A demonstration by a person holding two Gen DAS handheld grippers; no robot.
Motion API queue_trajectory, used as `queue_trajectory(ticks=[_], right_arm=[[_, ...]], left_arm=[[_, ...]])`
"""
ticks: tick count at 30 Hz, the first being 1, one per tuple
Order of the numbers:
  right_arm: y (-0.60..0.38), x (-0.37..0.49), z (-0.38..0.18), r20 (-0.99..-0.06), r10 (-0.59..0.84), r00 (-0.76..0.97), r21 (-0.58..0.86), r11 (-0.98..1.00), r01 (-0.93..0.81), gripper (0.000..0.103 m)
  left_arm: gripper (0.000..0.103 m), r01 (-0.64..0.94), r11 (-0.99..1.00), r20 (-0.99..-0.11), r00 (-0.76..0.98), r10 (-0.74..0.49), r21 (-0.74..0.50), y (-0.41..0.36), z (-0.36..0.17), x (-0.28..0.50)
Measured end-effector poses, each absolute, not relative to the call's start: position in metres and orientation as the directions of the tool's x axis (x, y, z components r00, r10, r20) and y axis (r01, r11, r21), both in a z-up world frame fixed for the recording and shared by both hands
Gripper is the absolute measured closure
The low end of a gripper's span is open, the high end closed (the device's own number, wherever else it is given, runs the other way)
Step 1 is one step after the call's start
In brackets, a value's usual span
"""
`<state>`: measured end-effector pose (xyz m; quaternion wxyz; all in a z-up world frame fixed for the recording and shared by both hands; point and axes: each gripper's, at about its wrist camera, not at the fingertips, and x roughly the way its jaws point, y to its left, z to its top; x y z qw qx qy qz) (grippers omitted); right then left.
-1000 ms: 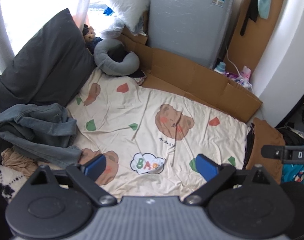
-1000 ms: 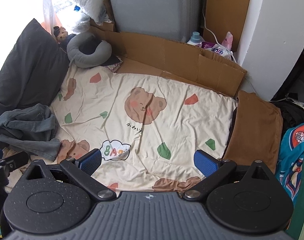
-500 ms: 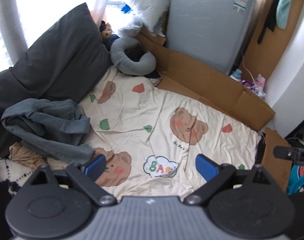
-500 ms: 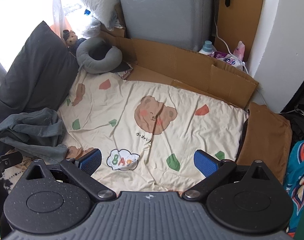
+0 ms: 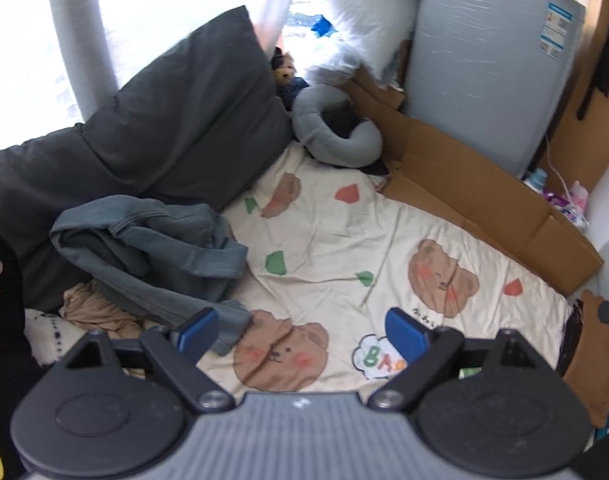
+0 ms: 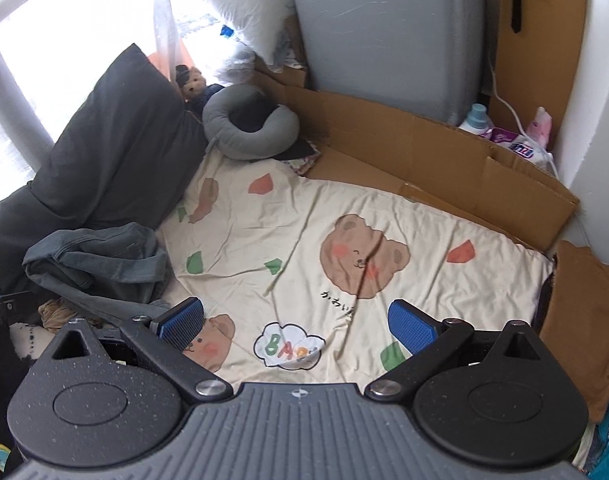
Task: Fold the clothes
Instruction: 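Move both tools toward the clothes pile beside the grey pillows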
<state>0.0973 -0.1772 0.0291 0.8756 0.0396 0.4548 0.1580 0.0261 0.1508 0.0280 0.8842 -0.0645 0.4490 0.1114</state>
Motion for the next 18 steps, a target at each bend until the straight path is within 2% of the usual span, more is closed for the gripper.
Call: queue_trajectory(ticks=[11, 18], right_arm=[[-0.156, 0.119, 0.022, -0.756, 0.378, 0.535, 0.228, 0.917, -0.326, 0.002], [-0.14, 0.137, 0.018, -0.739, 0.43, 0.519, 0.25, 0.89, -0.381, 0.003]], left_arm=[[0.023, -0.322, 0.946, -0.782, 0.596, 0.181, -0.026, 0.196, 0.028, 0.032], [0.025, -0.373, 0.927, -0.77, 0.604, 0.208, -0.043, 0.223, 0.021, 0.036]])
